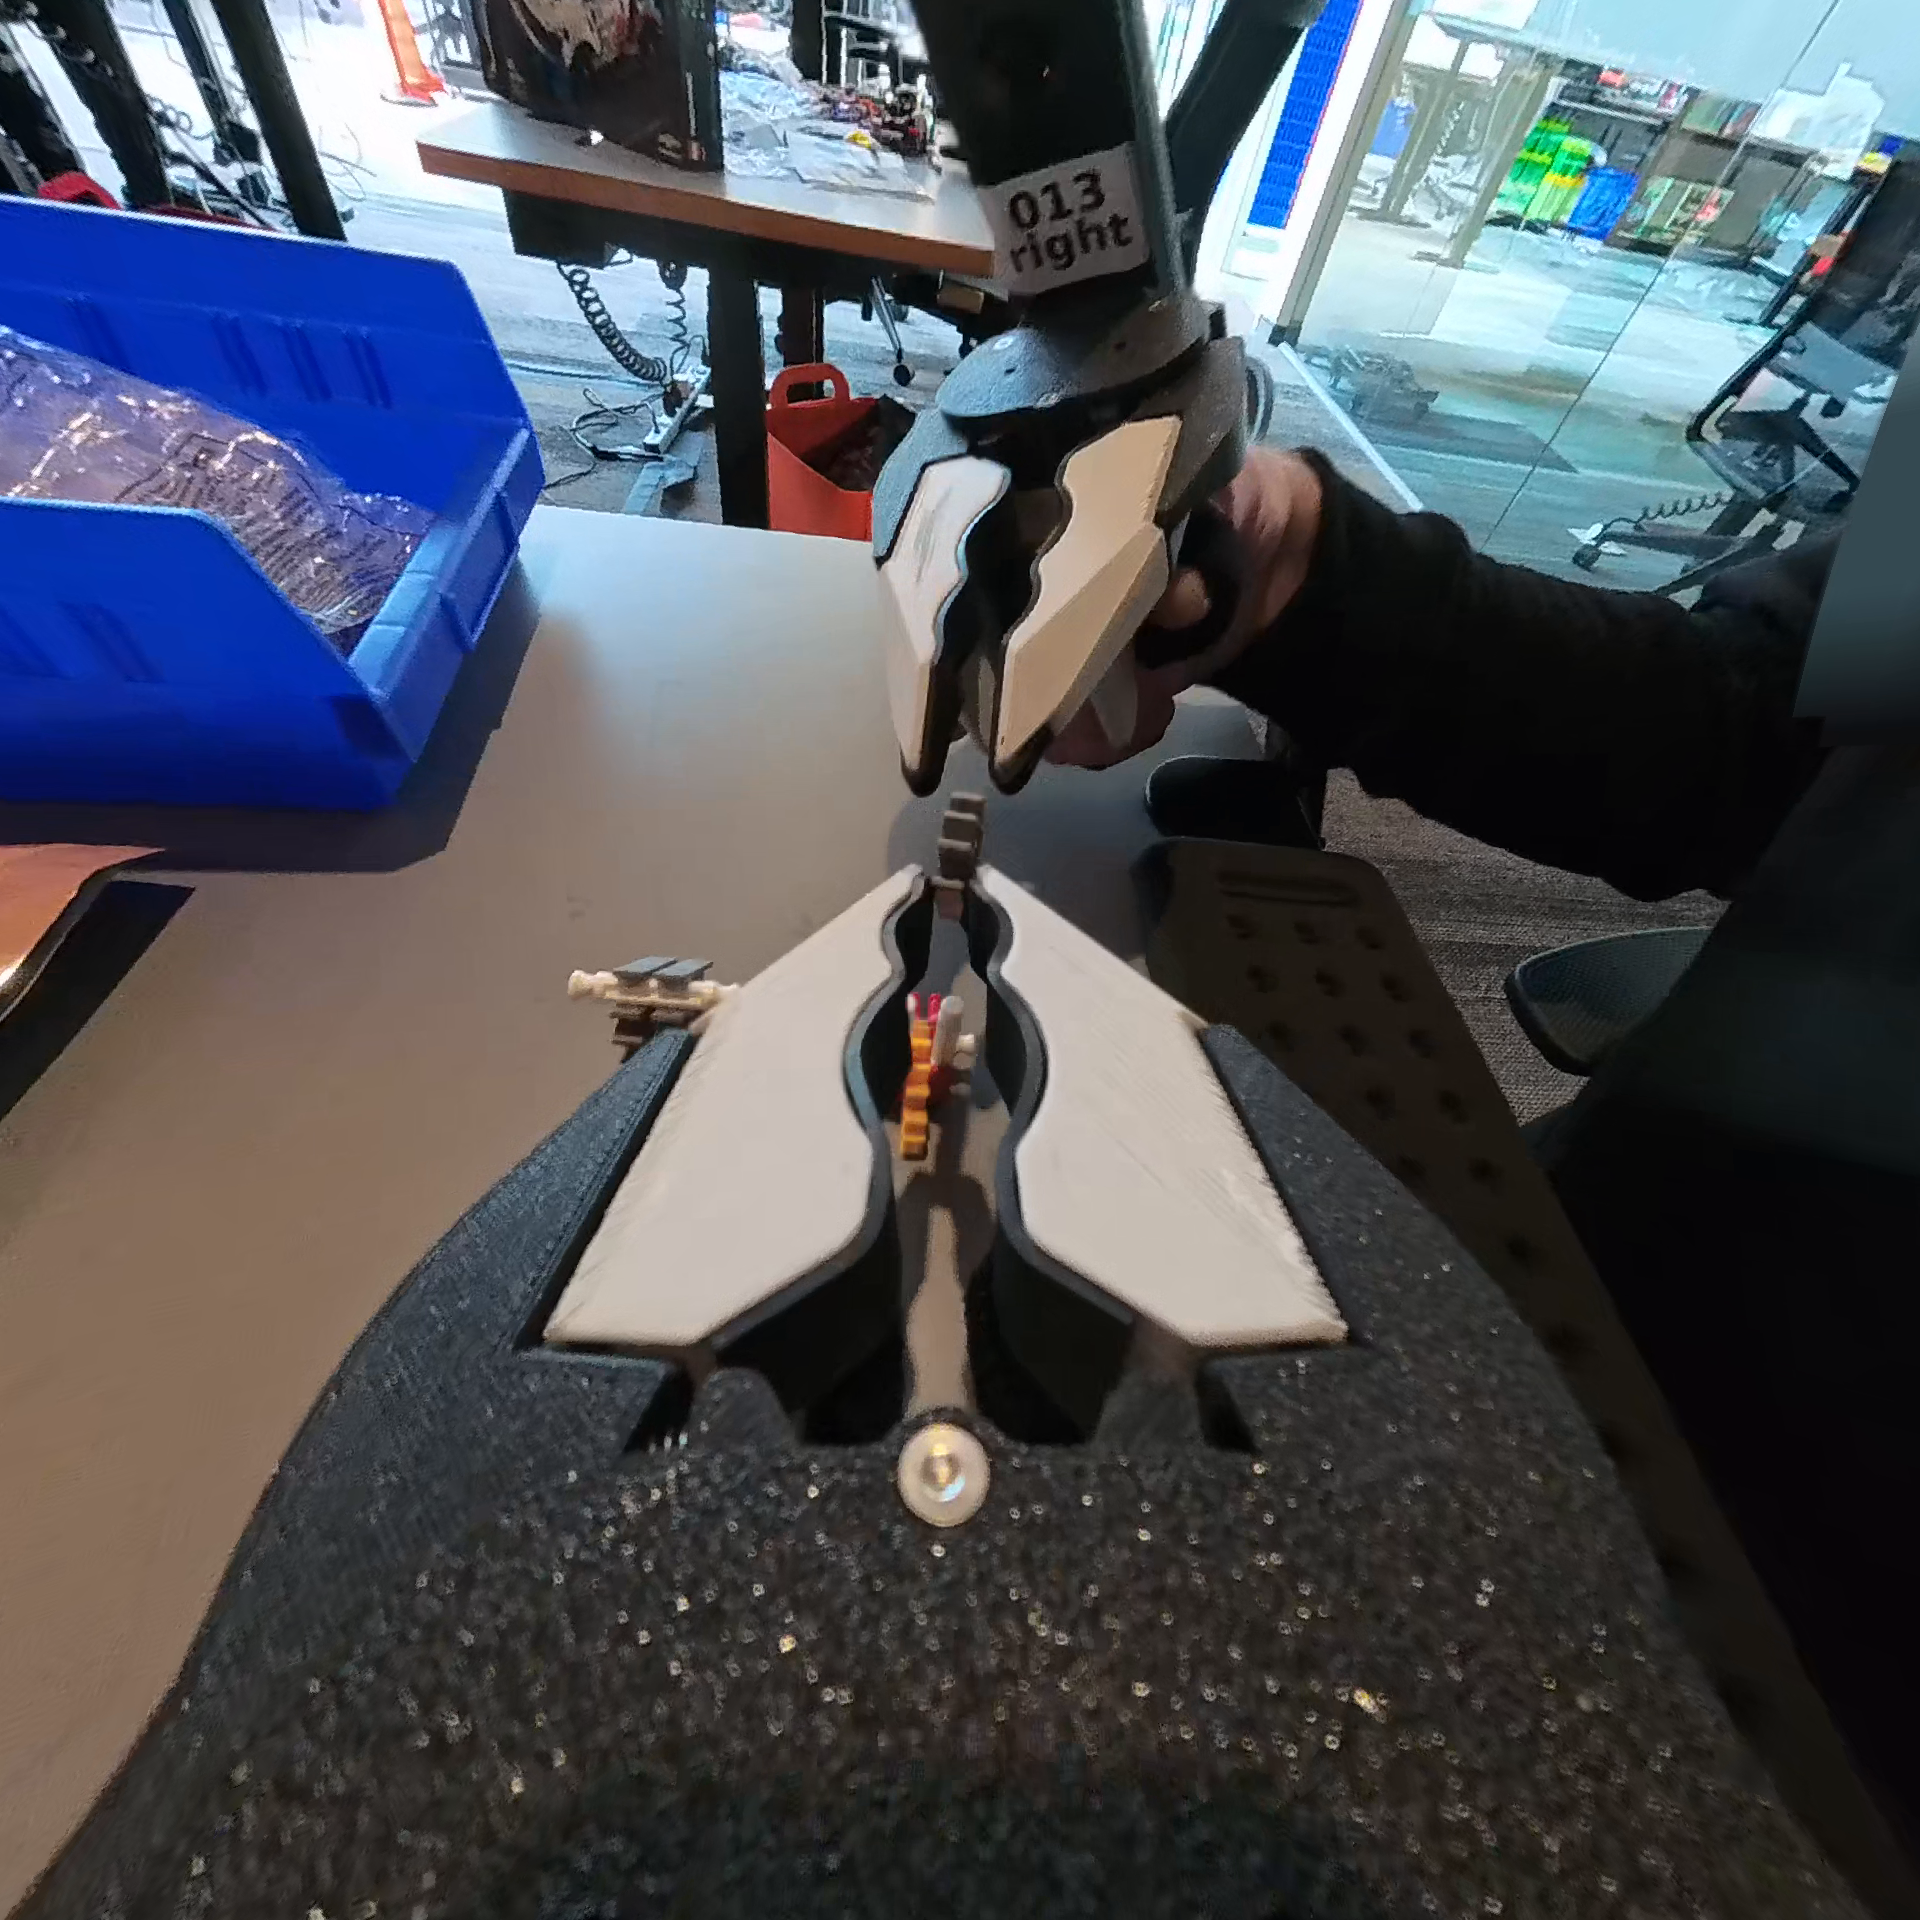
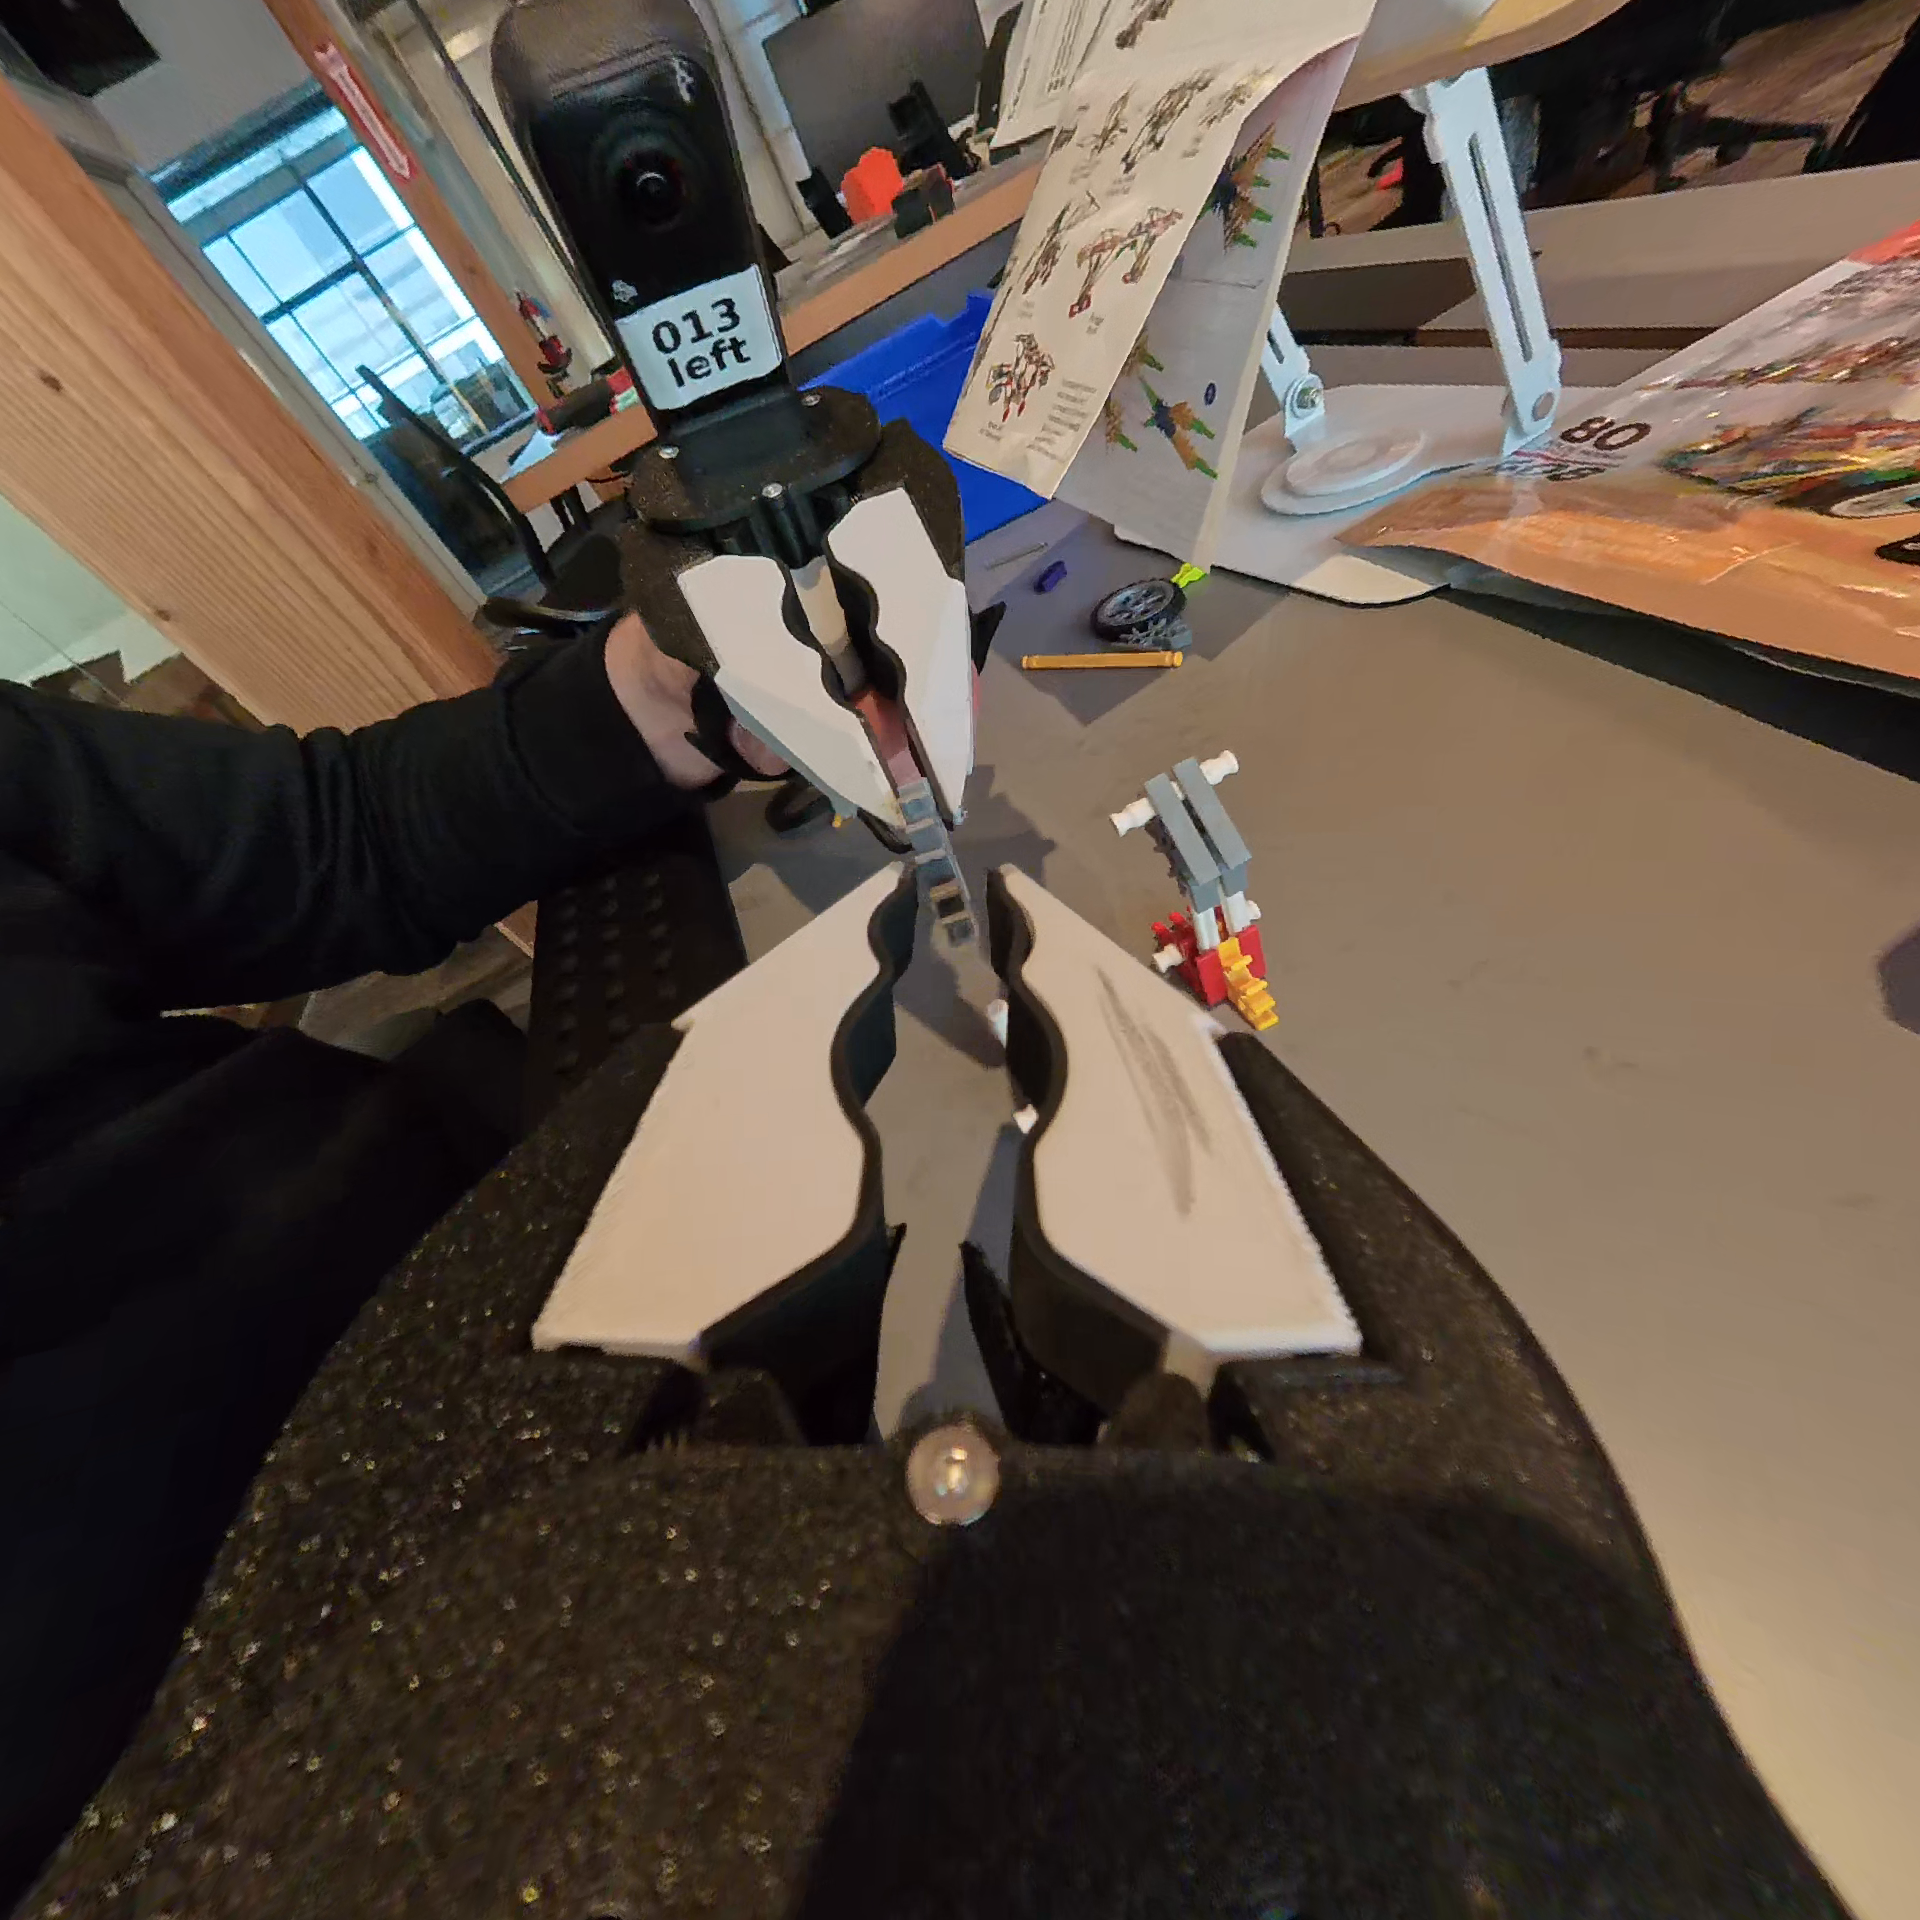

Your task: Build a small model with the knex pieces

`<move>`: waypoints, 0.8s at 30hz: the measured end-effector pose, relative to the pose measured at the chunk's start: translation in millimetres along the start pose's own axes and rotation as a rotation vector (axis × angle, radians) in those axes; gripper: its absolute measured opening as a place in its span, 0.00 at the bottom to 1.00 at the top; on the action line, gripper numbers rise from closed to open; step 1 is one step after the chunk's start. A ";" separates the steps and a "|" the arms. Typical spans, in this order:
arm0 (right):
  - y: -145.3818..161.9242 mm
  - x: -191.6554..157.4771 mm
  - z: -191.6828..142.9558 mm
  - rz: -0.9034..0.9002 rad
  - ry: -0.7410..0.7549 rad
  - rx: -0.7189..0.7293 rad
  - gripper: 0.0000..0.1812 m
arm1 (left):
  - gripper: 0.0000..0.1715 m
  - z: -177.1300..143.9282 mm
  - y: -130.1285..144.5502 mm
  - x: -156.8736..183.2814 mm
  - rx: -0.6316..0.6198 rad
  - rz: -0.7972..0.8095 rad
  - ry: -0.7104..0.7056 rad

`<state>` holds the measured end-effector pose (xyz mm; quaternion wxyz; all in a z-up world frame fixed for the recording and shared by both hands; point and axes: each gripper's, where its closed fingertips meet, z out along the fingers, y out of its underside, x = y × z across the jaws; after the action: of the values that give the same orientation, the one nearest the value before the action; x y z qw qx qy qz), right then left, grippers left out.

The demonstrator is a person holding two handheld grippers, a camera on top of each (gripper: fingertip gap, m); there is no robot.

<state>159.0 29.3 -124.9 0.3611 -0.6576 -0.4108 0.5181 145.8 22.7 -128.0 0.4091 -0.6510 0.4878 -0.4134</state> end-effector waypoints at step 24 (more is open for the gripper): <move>25.2 4.6 11.8 -0.053 0.043 -0.123 0.03 | 0.03 5.7 18.1 -1.6 -0.090 -0.040 0.007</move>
<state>152.2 23.9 -151.7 0.3423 -0.6784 -0.4512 0.4680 145.6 21.6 -147.0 0.3695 -0.6769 0.4940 -0.4016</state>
